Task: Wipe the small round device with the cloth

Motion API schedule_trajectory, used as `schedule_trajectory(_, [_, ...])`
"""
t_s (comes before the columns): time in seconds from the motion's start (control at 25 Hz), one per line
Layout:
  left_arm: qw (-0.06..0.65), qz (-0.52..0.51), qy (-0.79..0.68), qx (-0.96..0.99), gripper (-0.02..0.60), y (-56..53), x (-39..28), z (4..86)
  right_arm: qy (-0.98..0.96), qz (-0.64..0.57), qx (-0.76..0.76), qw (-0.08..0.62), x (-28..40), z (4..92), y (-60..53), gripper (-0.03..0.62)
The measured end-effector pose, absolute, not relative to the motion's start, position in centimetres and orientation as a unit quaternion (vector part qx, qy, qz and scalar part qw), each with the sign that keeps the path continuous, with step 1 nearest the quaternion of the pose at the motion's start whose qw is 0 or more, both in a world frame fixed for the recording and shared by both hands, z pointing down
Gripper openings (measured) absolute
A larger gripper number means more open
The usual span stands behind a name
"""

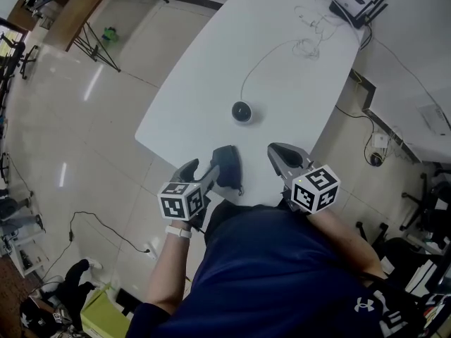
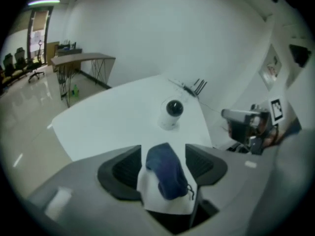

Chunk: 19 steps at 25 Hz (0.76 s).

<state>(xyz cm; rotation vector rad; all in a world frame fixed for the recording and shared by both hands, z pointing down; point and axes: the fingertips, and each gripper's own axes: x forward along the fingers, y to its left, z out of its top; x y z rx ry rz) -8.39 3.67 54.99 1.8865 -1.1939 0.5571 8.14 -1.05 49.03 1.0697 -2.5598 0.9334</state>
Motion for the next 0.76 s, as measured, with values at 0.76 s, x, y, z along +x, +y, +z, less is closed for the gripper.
schedule_trajectory(0.76, [0.325, 0.193, -0.404, 0.833, 0.002, 4.7, -2.5, 52.6, -0.881, 0.279, 0.357, 0.136, 7.0, 48.9, -1.0, 0.021])
